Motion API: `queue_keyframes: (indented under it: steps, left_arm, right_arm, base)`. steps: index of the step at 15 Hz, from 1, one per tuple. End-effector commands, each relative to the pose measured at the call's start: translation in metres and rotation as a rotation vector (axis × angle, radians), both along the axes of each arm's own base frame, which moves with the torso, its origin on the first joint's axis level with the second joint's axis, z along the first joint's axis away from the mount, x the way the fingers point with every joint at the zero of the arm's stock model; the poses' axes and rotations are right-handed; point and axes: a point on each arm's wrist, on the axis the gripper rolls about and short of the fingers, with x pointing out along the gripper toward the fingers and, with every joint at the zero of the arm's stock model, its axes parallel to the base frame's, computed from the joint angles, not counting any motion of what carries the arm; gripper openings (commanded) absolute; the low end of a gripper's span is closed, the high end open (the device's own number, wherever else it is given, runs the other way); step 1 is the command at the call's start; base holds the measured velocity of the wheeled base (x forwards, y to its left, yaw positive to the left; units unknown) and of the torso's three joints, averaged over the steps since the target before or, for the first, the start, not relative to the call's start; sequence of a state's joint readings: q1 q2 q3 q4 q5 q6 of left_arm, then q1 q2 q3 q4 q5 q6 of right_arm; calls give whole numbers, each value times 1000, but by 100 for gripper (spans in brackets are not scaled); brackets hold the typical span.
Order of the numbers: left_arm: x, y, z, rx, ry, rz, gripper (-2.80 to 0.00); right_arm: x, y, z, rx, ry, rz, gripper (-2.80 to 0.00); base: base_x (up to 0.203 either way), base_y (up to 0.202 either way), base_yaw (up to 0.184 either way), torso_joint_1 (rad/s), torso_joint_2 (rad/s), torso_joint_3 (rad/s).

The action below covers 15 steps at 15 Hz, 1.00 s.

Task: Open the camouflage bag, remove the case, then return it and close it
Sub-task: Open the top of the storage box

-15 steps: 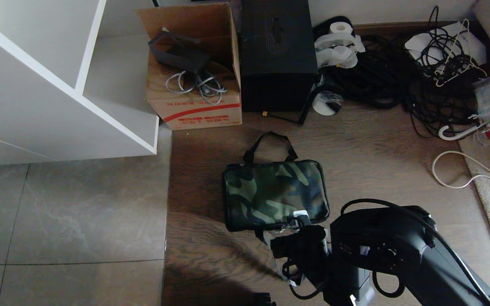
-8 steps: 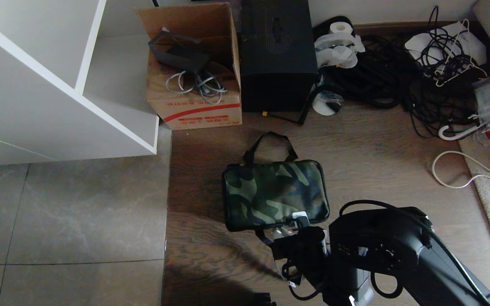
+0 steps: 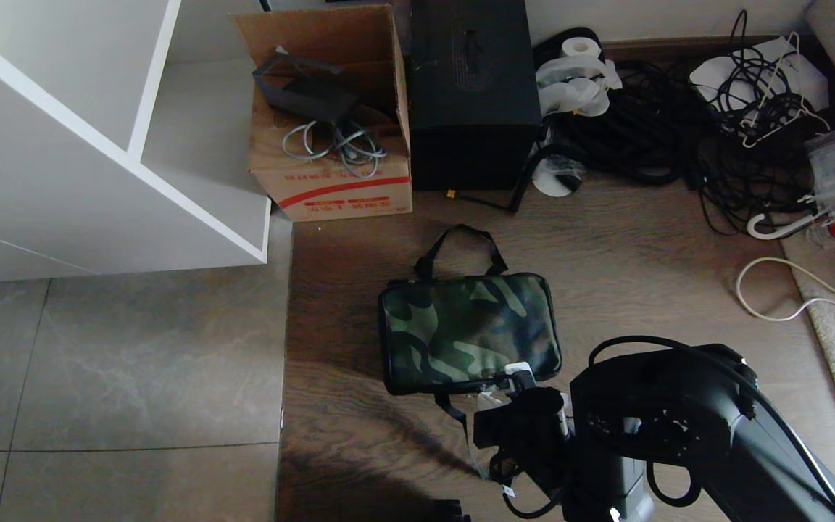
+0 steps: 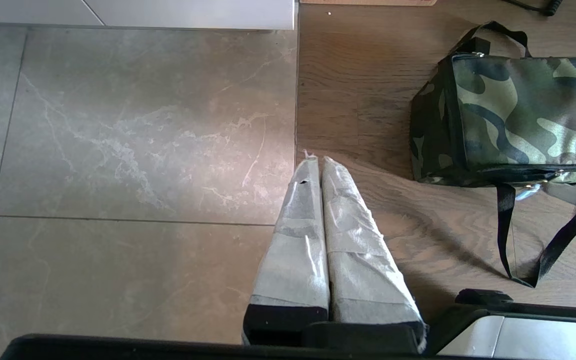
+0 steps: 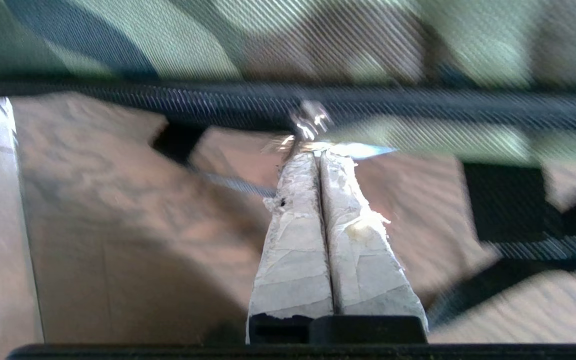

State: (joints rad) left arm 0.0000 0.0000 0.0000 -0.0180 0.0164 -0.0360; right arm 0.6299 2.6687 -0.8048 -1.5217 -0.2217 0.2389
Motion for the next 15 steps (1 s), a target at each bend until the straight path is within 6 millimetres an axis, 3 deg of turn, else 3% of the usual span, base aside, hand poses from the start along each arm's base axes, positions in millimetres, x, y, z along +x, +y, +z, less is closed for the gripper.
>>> queue_keyframes:
  steps: [1, 6, 11, 12, 15]
  left_arm:
    - [1, 0, -3, -1, 9, 0, -280]
    - [1, 0, -3, -1, 9, 0, -280]
    - [1, 0, -3, -1, 9, 0, -280]
    - [1, 0, -3, -1, 9, 0, -280]
    - [1, 0, -3, -1, 9, 0, -280]
  right_arm:
    - [-7, -11, 10, -8, 14, -15, -280]
    - [-10, -26, 26, -12, 16, -43, -280]
    - [-10, -24, 21, -28, 21, -18, -280]
    - [-10, -23, 16, -31, 26, -8, 0]
    - [-1, -6, 11, -2, -10, 29, 0]
  base:
    - [0, 0, 0, 0, 0, 0]
    - [0, 0, 0, 0, 0, 0]
    - [0, 0, 0, 0, 0, 0]
    - [0, 0, 0, 0, 0, 0]
    - [0, 0, 0, 0, 0, 0]
